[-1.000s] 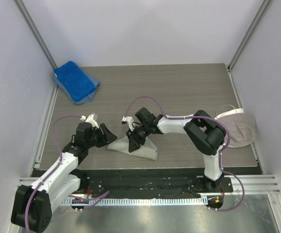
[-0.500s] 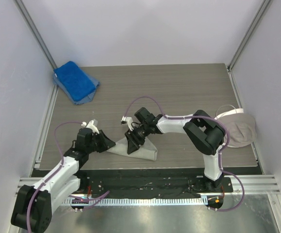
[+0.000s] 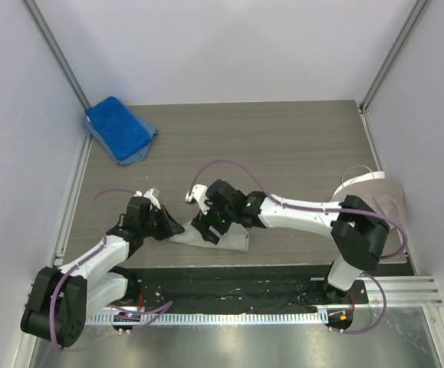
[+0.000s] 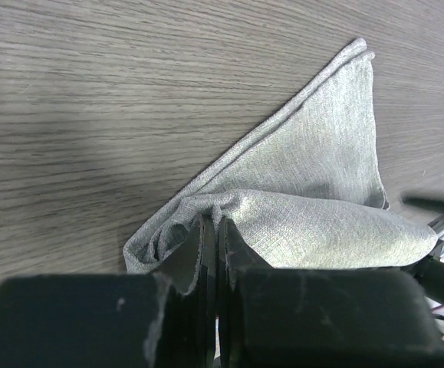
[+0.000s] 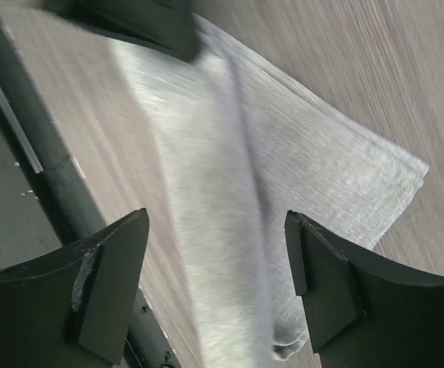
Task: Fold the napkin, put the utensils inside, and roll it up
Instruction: Roll the napkin with the utensil
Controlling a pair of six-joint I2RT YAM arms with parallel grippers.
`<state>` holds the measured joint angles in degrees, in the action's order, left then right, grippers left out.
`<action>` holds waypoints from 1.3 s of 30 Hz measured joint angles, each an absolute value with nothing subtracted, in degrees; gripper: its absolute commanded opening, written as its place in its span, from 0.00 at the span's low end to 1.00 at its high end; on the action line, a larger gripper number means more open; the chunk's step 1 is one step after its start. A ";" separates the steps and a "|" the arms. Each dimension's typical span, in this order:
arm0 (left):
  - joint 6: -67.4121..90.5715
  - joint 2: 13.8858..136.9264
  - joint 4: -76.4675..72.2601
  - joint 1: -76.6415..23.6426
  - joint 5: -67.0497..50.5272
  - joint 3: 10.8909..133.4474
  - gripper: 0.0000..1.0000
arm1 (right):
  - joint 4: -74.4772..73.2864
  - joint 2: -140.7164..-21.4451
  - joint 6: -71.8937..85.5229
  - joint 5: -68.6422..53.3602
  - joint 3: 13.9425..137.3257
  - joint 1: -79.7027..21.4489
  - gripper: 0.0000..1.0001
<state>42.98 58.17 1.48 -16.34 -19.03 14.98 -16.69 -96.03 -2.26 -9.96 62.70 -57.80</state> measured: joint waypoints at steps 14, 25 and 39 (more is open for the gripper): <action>43.00 61.78 2.92 -16.34 -19.73 17.45 0.00 | -14.70 -100.25 -9.54 10.11 60.73 -69.60 0.78; 42.96 61.93 3.57 -16.34 -19.73 17.91 0.09 | -14.37 -102.19 -10.59 9.41 60.40 -69.45 0.48; 41.52 53.43 9.45 -16.36 -13.45 21.28 0.64 | -12.88 -103.24 -7.18 -11.53 60.51 -60.71 0.35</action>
<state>41.52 53.43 9.45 -16.36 -13.45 21.28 -12.88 -103.24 -7.18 -11.53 60.51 -60.71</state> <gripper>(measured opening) 0.638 0.356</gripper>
